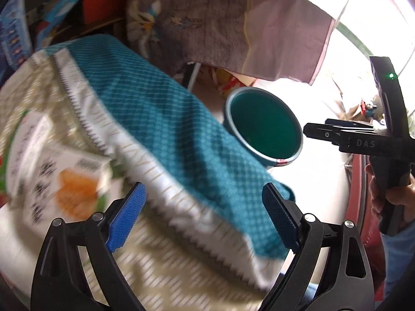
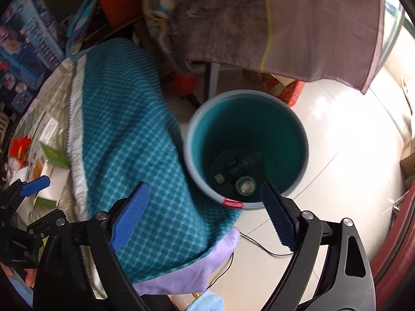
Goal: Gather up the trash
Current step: 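Move both tools back over the table toward the paper towel and bread box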
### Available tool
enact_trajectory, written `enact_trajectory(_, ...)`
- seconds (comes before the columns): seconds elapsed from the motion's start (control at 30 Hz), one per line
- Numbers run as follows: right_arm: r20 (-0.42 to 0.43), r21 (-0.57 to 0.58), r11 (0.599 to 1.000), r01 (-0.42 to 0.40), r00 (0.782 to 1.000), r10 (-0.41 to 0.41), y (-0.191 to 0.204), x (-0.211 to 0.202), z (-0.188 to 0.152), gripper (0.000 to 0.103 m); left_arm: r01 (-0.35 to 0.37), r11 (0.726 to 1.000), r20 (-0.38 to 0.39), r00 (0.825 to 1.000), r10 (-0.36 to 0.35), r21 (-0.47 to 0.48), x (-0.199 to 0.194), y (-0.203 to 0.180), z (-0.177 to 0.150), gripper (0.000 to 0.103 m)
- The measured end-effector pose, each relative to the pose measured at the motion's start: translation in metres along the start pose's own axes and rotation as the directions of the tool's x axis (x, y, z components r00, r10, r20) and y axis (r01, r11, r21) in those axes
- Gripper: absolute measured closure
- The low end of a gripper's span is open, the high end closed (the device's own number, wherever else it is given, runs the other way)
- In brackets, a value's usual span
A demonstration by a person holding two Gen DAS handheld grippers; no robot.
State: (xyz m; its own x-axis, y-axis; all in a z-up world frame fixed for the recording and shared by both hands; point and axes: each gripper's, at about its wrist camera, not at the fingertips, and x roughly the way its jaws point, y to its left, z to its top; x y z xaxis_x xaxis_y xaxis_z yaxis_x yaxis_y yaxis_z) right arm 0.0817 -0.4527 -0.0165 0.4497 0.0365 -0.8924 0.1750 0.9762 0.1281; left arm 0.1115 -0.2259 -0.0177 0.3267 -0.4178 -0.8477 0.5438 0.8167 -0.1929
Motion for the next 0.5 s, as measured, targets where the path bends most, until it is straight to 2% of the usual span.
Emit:
enact_trajectory(0.23,-0.013,-0.142,0.989,-0.05,0.999,0.048,0.073,-0.009,-0.012,0.017,-0.079,0.993,0.043,0.996,0.084,-0.092,-0.052,0.051,-0.043,0.009)
enact_trajectory(0.5,-0.074,-0.299,0.948,-0.112,0.993,0.094,0.155,0.006,-0.035,0.017,-0.167,0.964,0.03,0.984,0.177,-0.206,-0.086,0.113,-0.095,0.009)
